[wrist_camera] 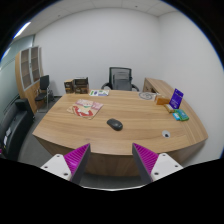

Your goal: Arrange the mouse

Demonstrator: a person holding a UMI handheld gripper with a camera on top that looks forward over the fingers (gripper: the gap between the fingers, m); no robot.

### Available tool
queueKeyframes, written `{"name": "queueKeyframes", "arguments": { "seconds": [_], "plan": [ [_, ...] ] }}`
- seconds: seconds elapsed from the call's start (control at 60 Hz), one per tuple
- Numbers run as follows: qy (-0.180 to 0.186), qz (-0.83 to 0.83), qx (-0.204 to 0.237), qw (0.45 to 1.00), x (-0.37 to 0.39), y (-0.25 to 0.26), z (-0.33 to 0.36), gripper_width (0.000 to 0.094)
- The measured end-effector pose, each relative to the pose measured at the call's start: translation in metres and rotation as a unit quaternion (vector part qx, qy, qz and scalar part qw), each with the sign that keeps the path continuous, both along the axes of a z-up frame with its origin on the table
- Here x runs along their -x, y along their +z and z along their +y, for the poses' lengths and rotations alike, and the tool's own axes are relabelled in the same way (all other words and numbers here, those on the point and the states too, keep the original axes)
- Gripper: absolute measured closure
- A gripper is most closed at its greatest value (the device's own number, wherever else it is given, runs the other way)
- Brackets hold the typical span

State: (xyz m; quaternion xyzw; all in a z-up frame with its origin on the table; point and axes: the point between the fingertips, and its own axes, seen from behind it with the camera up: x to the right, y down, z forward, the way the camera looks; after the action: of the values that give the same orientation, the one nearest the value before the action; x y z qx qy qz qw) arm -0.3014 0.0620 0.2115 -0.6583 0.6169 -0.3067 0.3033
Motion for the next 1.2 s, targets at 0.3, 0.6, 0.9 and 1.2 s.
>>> {"name": "queueKeyframes", "arguments": {
  "seconds": [0.3,0.6,0.9,1.2],
  "plan": [
    [-0.006,-0.006,-0.001,1.0,-0.017,-0.016,0.0,0.0072],
    [-0.013,-0.012,0.001,1.0,-0.062,-0.063,-0.001,0.0071],
    [-0.037,-0.015,0.005,0.999,-0.138,-0.117,-0.013,0.0069],
    [-0.036,-0.01,0.026,0.999,-0.208,-0.159,-0.021,0.0072]
  ]
}}
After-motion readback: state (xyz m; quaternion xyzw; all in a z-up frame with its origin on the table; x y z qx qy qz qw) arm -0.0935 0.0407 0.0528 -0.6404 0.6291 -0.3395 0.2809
